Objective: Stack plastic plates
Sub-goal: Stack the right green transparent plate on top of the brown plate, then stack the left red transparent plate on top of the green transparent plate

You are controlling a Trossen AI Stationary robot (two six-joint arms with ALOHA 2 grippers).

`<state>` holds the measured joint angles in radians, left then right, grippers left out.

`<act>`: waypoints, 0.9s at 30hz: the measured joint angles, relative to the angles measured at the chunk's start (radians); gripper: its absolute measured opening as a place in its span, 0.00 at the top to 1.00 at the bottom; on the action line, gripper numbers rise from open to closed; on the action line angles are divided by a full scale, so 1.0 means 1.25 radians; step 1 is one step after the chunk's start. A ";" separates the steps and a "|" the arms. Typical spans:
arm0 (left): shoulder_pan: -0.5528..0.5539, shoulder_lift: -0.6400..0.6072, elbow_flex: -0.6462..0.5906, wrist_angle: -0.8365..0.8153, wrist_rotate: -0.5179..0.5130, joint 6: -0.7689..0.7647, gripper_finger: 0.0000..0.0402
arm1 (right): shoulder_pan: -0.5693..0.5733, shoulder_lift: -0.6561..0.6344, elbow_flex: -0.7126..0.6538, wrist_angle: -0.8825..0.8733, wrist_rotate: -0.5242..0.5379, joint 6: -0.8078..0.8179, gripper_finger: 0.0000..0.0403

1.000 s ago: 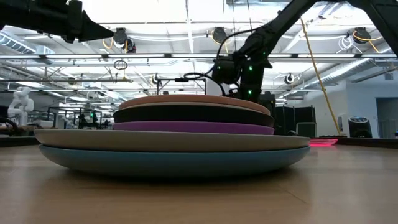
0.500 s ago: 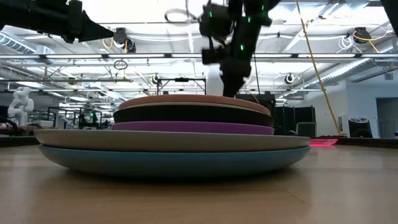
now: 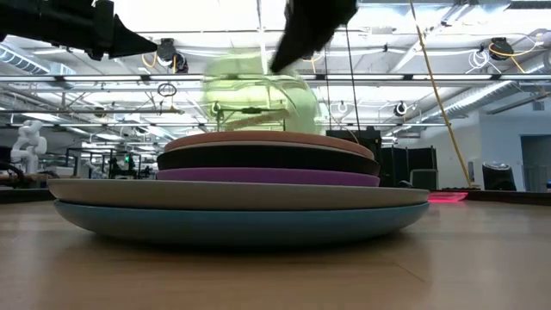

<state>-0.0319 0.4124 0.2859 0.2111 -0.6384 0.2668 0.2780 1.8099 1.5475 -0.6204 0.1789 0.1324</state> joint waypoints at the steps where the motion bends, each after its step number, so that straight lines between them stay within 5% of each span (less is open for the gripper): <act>1: 0.000 0.000 0.000 0.000 0.000 0.000 0.88 | 0.015 0.000 0.000 0.016 0.000 0.005 1.00; 15: 0.000 0.000 0.000 0.003 0.000 -0.007 0.88 | 0.096 0.000 0.000 0.013 -0.060 0.172 0.97; 27: 0.000 0.000 0.000 0.006 0.000 -0.012 0.88 | 0.099 0.011 0.000 0.004 -0.061 0.191 0.88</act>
<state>-0.0320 0.4126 0.2859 0.2185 -0.6381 0.2524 0.4019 1.8239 1.5475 -0.6149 0.1032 0.3713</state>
